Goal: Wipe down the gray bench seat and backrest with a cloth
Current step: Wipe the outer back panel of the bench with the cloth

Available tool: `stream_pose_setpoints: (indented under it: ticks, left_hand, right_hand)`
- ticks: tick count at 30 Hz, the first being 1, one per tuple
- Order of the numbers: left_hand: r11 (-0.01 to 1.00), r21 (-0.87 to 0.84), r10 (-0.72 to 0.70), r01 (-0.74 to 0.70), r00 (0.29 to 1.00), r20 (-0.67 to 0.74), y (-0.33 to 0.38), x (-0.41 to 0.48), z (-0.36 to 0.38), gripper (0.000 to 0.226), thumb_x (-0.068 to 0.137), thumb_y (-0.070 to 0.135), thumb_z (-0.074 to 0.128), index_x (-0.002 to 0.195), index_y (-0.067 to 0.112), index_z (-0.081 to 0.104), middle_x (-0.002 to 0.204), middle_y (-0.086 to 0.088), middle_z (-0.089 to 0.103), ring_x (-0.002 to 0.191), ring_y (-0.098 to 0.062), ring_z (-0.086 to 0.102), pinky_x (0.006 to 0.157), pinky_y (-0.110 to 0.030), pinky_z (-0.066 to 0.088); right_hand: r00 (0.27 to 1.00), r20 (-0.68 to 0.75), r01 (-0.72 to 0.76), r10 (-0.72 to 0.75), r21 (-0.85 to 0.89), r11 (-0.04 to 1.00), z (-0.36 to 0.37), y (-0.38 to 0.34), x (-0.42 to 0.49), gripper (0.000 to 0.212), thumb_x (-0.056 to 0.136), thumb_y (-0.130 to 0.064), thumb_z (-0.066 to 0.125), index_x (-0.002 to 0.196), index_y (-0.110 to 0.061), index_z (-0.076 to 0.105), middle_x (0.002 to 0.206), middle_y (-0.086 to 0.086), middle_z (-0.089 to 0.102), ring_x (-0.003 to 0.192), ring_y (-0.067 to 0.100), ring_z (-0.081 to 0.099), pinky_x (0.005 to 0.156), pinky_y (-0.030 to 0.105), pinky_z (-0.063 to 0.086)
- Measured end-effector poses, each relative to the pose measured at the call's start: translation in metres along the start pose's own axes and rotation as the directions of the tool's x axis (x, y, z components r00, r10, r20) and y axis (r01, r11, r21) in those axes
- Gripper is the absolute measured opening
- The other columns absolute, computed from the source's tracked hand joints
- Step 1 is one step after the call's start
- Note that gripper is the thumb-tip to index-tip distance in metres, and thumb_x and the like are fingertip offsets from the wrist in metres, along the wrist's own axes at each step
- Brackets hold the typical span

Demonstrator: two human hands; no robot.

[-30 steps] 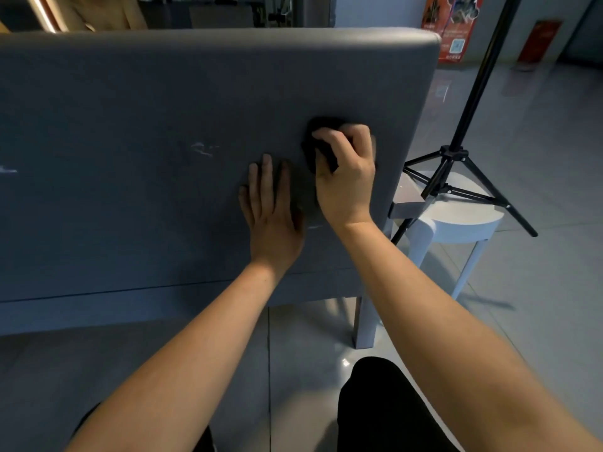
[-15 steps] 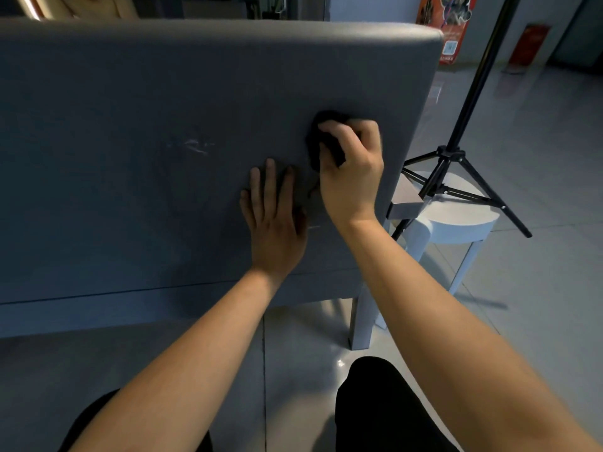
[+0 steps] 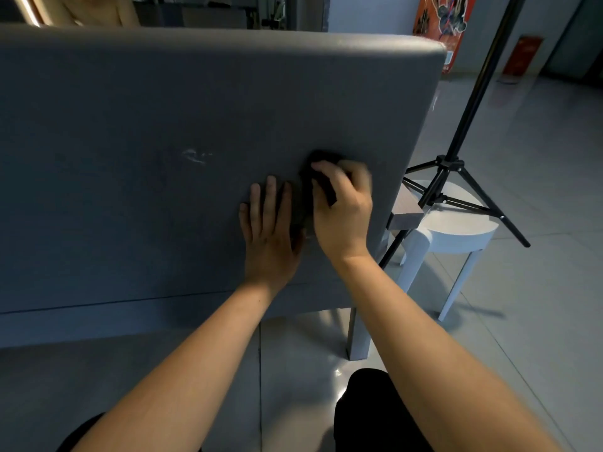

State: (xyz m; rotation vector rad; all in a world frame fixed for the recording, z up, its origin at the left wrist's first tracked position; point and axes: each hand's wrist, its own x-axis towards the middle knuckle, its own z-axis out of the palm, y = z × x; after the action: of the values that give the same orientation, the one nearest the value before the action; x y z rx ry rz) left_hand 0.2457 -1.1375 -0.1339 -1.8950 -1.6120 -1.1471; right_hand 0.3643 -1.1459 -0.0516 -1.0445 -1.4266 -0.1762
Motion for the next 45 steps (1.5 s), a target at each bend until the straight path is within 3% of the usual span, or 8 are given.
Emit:
stream_pose_setpoints:
  ticks: [3, 12, 15, 19, 23, 28, 36, 45]
  left_hand:
    - [1.000, -0.003, 0.011, -0.011, 1.000, 0.007, 0.000, 0.002, 0.001, 0.090, 0.095, 0.034, 0.068, 0.162, 0.018, 0.011, 0.170, -0.010, 0.004, 0.157, -0.033, -0.002, 0.126, -0.052, 0.000]
    - [1.000, -0.024, -0.002, 0.003, 0.999, 0.034, 0.001, 0.002, -0.004, 0.095, 0.089, 0.019, 0.074, 0.161, 0.017, 0.013, 0.170, -0.004, -0.005, 0.156, -0.027, -0.011, 0.125, -0.054, 0.002]
    - [0.998, -0.044, -0.035, 0.035, 0.999, -0.001, 0.004, 0.002, -0.006, 0.085, 0.092, 0.024, 0.072, 0.159, 0.018, 0.021, 0.169, -0.005, 0.006, 0.157, -0.026, -0.003, 0.122, -0.057, 0.014]
    - [0.997, -0.049, -0.069, 0.066, 0.997, -0.046, 0.007, 0.009, -0.017, 0.087, 0.086, 0.029, 0.079, 0.157, 0.019, 0.031, 0.166, -0.004, 0.015, 0.149, -0.032, 0.022, 0.115, -0.060, 0.025]
    - [0.991, -0.111, -0.078, 0.081, 0.996, 0.033, 0.002, 0.018, -0.028, 0.096, 0.087, 0.022, 0.075, 0.161, 0.027, 0.014, 0.169, 0.002, -0.005, 0.146, -0.035, 0.017, 0.114, -0.066, 0.023]
    - [0.998, -0.006, -0.057, 0.057, 0.998, 0.016, 0.004, 0.012, -0.026, 0.088, 0.091, 0.027, 0.069, 0.161, 0.024, 0.017, 0.169, -0.007, 0.002, 0.143, -0.037, 0.022, 0.108, -0.072, 0.027]
    - [0.998, -0.035, 0.050, -0.049, 0.999, 0.011, 0.031, 0.025, -0.023, 0.077, 0.099, 0.032, 0.064, 0.162, 0.029, 0.020, 0.171, -0.004, -0.004, 0.156, -0.032, -0.012, 0.116, -0.066, 0.002]
    - [0.998, -0.003, 0.060, -0.060, 0.996, 0.066, 0.033, 0.022, -0.011, 0.101, 0.084, 0.024, 0.079, 0.162, 0.030, 0.015, 0.170, -0.003, -0.014, 0.154, -0.038, -0.016, 0.118, -0.068, -0.005]
  right_hand:
    - [0.996, -0.065, 0.066, -0.068, -0.036, 0.997, 0.007, 0.005, 0.020, 0.030, 0.085, 0.008, 0.068, 0.108, -0.007, 0.076, 0.104, 0.015, 0.061, 0.099, 0.032, 0.057, 0.093, 0.025, 0.046]
    - [0.966, 0.246, -0.071, 0.086, -0.069, 0.995, 0.015, 0.014, -0.039, 0.034, 0.084, 0.005, 0.066, 0.112, -0.011, 0.076, 0.104, 0.008, 0.063, 0.101, 0.029, 0.057, 0.083, 0.044, 0.054]
    - [0.996, 0.095, 0.005, -0.002, -0.028, 1.000, 0.007, -0.004, -0.009, 0.030, 0.087, 0.003, 0.070, 0.112, -0.011, 0.077, 0.104, 0.009, 0.062, 0.100, 0.028, 0.059, 0.088, 0.030, 0.052]
    - [0.991, -0.032, 0.125, -0.126, -0.047, 0.991, 0.012, -0.012, 0.027, 0.032, 0.085, 0.008, 0.069, 0.110, -0.010, 0.077, 0.102, 0.012, 0.062, 0.098, 0.031, 0.056, 0.089, 0.030, 0.050]
    - [0.989, 0.114, 0.101, -0.091, -0.089, 0.991, 0.021, 0.017, -0.017, 0.038, 0.078, 0.010, 0.073, 0.110, -0.010, 0.077, 0.104, 0.012, 0.064, 0.099, 0.031, 0.055, 0.087, 0.041, 0.052]
    - [0.961, 0.259, -0.071, 0.094, -0.096, 0.993, 0.015, 0.032, -0.060, 0.036, 0.077, 0.003, 0.077, 0.110, -0.013, 0.078, 0.105, 0.008, 0.065, 0.100, 0.028, 0.057, 0.083, 0.044, 0.055]
    - [0.991, -0.133, 0.001, -0.008, -0.053, 0.999, -0.042, 0.034, 0.036, 0.023, 0.094, -0.001, 0.065, 0.115, -0.003, 0.072, 0.107, 0.013, 0.057, 0.102, 0.031, 0.059, 0.095, 0.036, 0.050]
    - [0.978, 0.063, -0.200, 0.201, -0.019, 0.980, -0.015, 0.031, -0.025, 0.036, 0.078, 0.006, 0.072, 0.108, -0.012, 0.077, 0.105, 0.008, 0.064, 0.094, 0.029, 0.066, 0.089, 0.033, 0.055]
